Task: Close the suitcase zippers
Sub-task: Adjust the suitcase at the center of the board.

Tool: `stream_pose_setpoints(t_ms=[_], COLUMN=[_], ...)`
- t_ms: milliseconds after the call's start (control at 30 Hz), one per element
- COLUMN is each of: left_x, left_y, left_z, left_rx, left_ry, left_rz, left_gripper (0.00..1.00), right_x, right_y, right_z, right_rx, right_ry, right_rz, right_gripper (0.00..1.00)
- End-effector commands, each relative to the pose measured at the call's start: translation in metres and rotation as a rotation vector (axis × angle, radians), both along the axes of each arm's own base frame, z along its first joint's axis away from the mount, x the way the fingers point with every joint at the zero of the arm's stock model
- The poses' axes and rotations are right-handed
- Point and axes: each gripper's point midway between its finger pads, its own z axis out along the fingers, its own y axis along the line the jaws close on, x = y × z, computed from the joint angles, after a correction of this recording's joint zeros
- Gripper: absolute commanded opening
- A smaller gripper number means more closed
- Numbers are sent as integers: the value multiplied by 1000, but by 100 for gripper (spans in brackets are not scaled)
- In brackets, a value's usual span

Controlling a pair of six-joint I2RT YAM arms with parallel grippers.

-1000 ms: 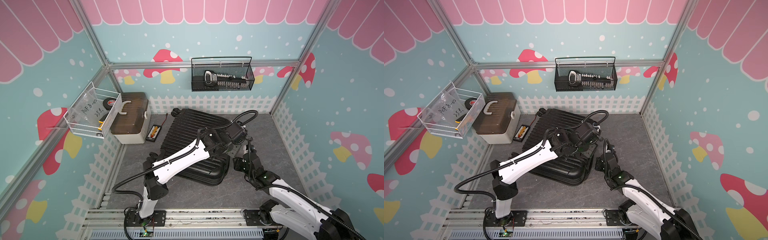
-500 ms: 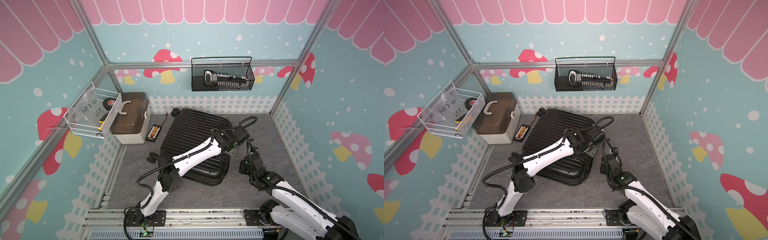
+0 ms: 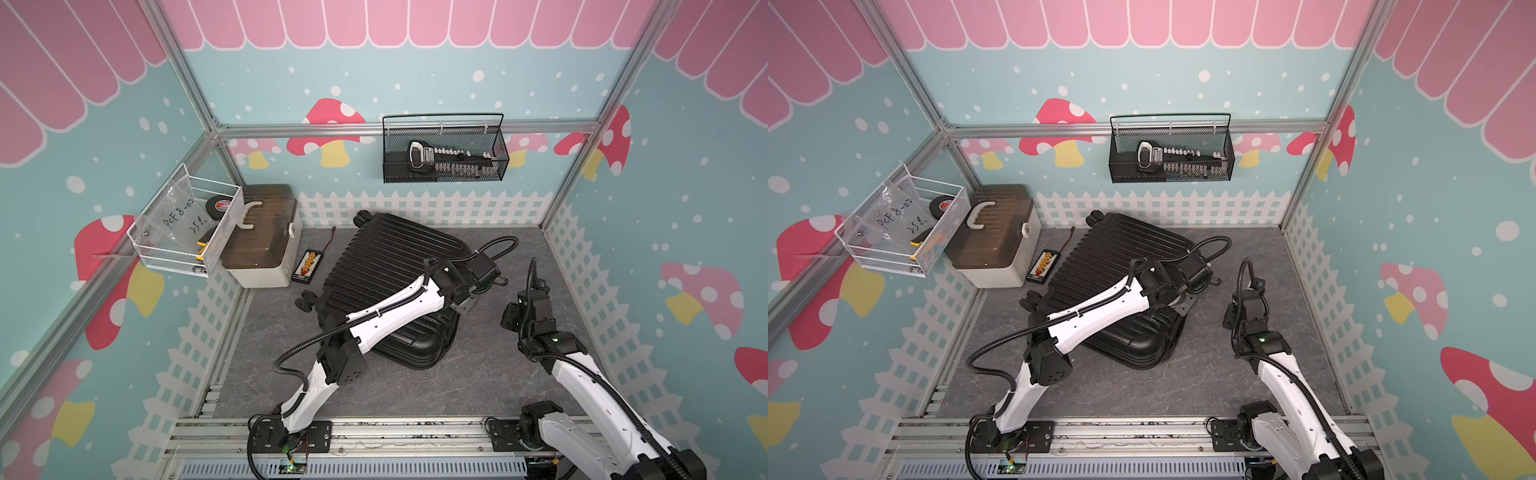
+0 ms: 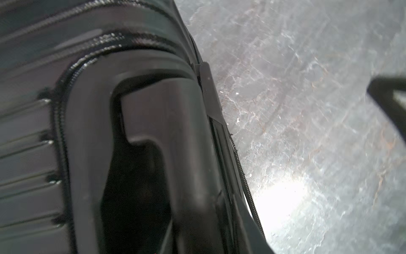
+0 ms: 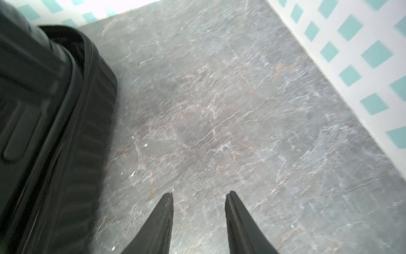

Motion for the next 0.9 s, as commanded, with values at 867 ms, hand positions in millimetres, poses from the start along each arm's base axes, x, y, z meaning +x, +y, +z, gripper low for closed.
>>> stream_pose_setpoints(t_ms=[867], left_x=[-54], left_y=[77], left_z=[58], left_rx=[102], left_ry=[-249], left_rz=[-1140], left_gripper=[41], right_x=[14], right_y=[-14], right_z=[-8], right_rx=[215], right_ry=[63], right_rz=[145], right_gripper=[45])
